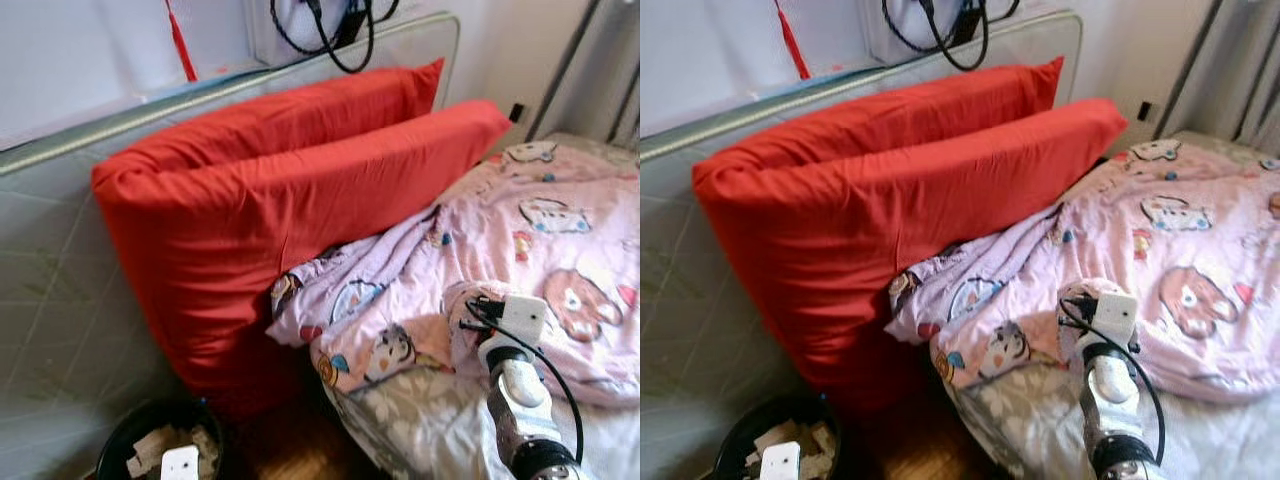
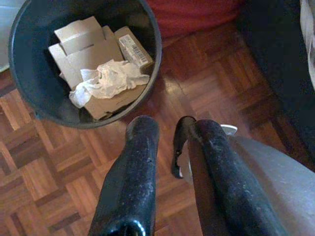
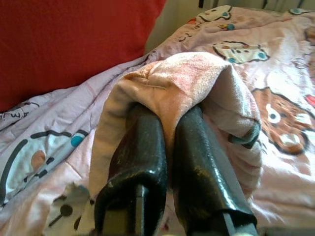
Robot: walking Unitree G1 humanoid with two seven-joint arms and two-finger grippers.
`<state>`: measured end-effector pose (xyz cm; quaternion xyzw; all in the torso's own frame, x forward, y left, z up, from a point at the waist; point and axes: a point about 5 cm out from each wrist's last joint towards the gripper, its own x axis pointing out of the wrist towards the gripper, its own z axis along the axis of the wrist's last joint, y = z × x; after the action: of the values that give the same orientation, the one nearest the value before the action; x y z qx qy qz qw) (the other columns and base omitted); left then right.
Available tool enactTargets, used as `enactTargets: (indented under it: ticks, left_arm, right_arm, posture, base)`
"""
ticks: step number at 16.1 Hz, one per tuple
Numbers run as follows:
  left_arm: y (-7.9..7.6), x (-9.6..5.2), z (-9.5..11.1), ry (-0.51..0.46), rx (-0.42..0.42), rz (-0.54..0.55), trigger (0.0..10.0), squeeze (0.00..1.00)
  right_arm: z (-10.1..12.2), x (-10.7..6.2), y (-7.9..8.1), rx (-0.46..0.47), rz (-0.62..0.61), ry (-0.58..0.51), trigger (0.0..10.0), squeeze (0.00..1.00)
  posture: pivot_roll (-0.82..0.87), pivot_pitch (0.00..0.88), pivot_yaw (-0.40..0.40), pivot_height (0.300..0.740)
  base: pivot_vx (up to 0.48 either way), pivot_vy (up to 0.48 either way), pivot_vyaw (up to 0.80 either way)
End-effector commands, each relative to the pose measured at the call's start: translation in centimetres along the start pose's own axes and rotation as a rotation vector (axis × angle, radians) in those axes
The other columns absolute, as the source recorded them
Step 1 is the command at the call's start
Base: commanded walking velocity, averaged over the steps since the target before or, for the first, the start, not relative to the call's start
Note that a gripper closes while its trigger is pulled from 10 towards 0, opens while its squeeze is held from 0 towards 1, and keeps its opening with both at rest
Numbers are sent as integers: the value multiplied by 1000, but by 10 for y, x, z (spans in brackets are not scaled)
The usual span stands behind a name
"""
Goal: Clean up the room
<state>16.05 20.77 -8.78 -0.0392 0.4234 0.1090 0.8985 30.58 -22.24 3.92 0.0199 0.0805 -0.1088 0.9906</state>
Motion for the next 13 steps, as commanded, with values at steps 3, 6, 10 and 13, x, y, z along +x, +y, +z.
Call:
enactTargets:
  ticks: [3, 6, 10, 13]
  left_arm:
    - [5, -2, -8, 40, 10, 10, 10000, 0]
    - [4, -4, -13, 50, 14, 8, 10000, 0]
    - [4, -4, -13, 53, 18, 7, 10000, 0]
    - [5, -2, -9, 48, 18, 10, 10000, 0]
  right_arm:
    - [6, 1, 2, -8, -4, -35, 10000, 0]
    - [8, 2, -2, -24, -30, -46, 10000, 0]
    - [18, 3, -4, -105, -48, -109, 10000, 0]
    - [24, 5, 3, -125, -13, -145, 10000, 0]
  posture:
    - [-2, 0, 57, 740]
    - [-4, 0, 61, 740]
    - [-3, 0, 63, 740]
    - [-1, 0, 62, 740]
  base:
    - [-277, 0, 0]
    - [-276, 0, 0]
    - [-278, 0, 0]
    - [-277, 0, 0]
